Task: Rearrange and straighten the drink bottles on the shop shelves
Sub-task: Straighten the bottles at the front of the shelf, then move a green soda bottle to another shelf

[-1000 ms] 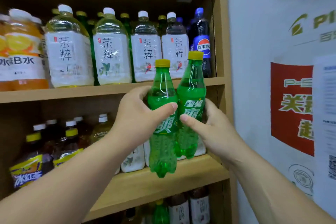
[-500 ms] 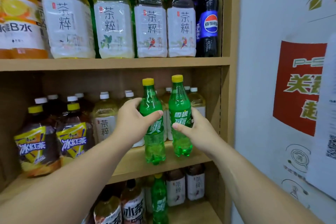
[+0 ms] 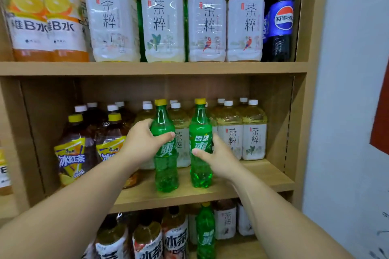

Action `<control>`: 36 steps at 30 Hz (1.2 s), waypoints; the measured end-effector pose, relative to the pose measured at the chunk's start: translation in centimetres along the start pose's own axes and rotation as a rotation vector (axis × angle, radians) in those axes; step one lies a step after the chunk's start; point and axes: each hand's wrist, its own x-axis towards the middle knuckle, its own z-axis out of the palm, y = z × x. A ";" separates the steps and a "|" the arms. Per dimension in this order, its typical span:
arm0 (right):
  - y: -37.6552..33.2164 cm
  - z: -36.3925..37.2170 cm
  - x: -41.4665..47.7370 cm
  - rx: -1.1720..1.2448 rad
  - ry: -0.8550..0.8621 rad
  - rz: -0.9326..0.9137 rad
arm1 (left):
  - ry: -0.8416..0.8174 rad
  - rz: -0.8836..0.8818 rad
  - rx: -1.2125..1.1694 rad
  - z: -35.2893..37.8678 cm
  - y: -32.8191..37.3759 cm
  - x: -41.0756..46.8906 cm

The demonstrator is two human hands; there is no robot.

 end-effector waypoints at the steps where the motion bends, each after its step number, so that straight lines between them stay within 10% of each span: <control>1: -0.2 0.7 0.4 0.012 -0.014 -0.003 | -0.018 -0.038 0.019 -0.3 -0.1 0.2; 14: -1.0 3.8 1.5 -0.018 -0.034 0.009 | 0.090 0.035 0.174 -0.8 0.0 -1.1; 26: -8.9 -10.5 -1.6 0.022 0.596 -0.520 | 0.404 0.594 0.033 -4.8 10.8 -1.4; 36: -14.3 -18.7 5.0 -0.122 0.695 -0.436 | 0.311 0.586 0.256 -4.5 21.5 5.2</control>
